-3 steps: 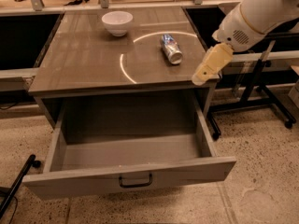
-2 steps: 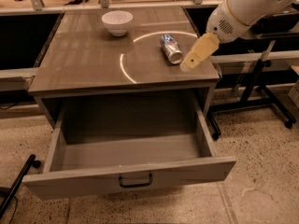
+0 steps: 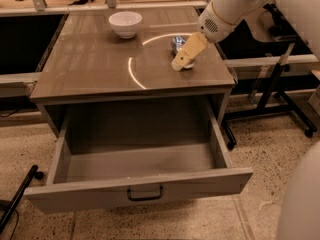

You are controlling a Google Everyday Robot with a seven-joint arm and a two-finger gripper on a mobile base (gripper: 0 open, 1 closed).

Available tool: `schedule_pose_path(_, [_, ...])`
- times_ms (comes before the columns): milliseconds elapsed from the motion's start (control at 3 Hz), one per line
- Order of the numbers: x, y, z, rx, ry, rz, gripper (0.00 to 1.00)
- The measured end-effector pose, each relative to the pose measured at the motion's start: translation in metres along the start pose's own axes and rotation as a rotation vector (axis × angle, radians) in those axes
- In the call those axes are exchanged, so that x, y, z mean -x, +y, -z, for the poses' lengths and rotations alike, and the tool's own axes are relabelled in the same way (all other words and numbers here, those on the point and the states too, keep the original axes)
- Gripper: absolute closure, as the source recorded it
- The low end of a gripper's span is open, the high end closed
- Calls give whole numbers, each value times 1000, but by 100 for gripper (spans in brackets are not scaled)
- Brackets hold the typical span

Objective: Place redbull can into top drawer

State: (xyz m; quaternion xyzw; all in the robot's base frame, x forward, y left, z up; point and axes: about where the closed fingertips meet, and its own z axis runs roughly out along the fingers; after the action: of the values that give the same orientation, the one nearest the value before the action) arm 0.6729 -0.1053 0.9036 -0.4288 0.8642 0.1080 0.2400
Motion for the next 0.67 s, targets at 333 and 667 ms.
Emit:
schedule_pose_path(333, [11,-10,-25,-6,23,-43,0])
schedule_pose_path(667, [17,-23,-47,-17,45,-85,0])
